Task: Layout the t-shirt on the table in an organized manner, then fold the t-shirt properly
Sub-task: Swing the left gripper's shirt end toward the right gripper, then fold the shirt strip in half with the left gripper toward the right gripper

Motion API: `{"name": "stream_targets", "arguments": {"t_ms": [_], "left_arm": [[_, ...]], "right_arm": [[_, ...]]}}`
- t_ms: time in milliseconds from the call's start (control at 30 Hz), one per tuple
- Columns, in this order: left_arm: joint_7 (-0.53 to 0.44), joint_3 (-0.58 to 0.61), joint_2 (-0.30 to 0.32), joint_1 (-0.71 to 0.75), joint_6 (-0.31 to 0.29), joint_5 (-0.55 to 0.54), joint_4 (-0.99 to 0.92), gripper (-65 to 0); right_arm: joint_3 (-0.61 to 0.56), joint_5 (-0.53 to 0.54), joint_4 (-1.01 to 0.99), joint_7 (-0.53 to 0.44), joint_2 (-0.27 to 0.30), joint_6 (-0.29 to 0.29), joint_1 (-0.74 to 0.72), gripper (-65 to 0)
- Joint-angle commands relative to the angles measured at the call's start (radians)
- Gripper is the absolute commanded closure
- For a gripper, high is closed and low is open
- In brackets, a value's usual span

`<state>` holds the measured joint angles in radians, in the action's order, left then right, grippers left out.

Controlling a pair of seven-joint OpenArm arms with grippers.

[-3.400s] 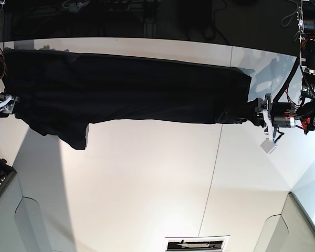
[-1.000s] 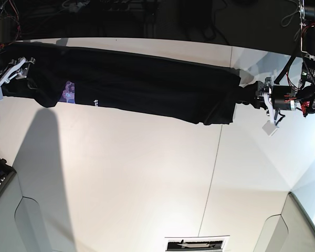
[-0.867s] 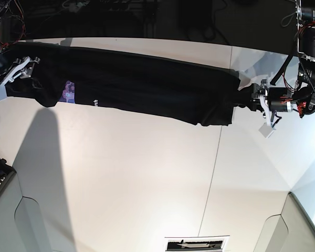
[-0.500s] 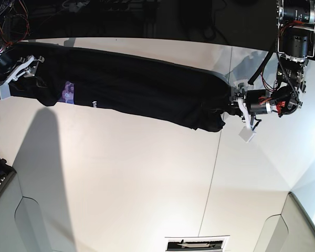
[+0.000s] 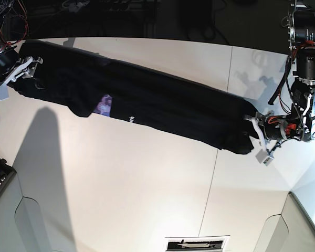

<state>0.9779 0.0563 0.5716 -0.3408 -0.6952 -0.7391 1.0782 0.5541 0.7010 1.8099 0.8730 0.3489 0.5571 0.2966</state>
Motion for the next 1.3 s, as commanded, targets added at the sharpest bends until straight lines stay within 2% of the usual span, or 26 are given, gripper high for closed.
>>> {"name": "stream_targets", "arguments": {"t_ms": [0,100,233,500,633,800,967,1000,1100,1133,1167,1267], "left_arm": [[-0.034,-0.006,0.032,-0.050,-0.003,0.019,0.013,0.0],[-0.027,-0.006,0.068,-0.109,-0.003,0.056,0.017,0.0],[0.066,-0.006,0.082,-0.121,-0.003,0.000,0.139,0.0],[0.074,-0.002,0.050,0.048,-0.003,-0.031,0.581,0.0],[0.074,0.026,-0.018,0.132,-0.003,-0.035,0.706,0.0],[0.073,0.147,-0.134,0.150,-0.003,-0.012,0.718,0.0],[0.010,0.218,-0.250,0.150,-0.003,0.189,0.692,0.0],[0.000,0.217,-0.266,0.150,-0.003,0.202,0.679,-7.1],[-0.004,0.219,-0.294,0.154,-0.003,0.177,0.643,-34.7],[-0.004,0.220,-0.296,0.159,-0.003,0.152,0.635,-40.1],[-0.004,0.220,-0.300,0.163,-0.003,0.132,0.631,-41.9],[0.006,0.220,-0.309,0.170,-0.003,0.068,0.630,-41.9]], "right_arm": [[0.007,0.018,0.014,-0.027,0.016,0.000,-0.005,-44.9],[0.007,0.018,0.014,-0.028,0.016,0.000,-0.005,-44.9],[0.007,0.014,0.014,-0.027,0.016,0.000,-0.005,-44.9],[0.007,0.013,0.014,-0.032,0.016,0.000,-0.005,-44.9],[0.007,0.013,0.012,-0.032,0.016,0.000,-0.005,-44.9],[0.006,0.014,-0.001,-0.032,0.015,0.000,-0.005,-44.9],[0.006,0.014,-0.003,-0.031,0.010,0.000,-0.005,-44.9],[0.006,0.014,-0.003,-0.031,0.008,0.000,-0.005,-44.9],[0.006,0.015,-0.003,-0.032,-0.006,0.000,-0.005,-44.9],[0.006,0.018,-0.003,-0.033,-0.014,0.000,-0.005,-44.9],[0.006,0.018,-0.003,-0.034,-0.021,0.000,-0.005,-44.9],[0.006,0.018,-0.003,-0.034,-0.036,0.000,-0.005,-44.9]]}}
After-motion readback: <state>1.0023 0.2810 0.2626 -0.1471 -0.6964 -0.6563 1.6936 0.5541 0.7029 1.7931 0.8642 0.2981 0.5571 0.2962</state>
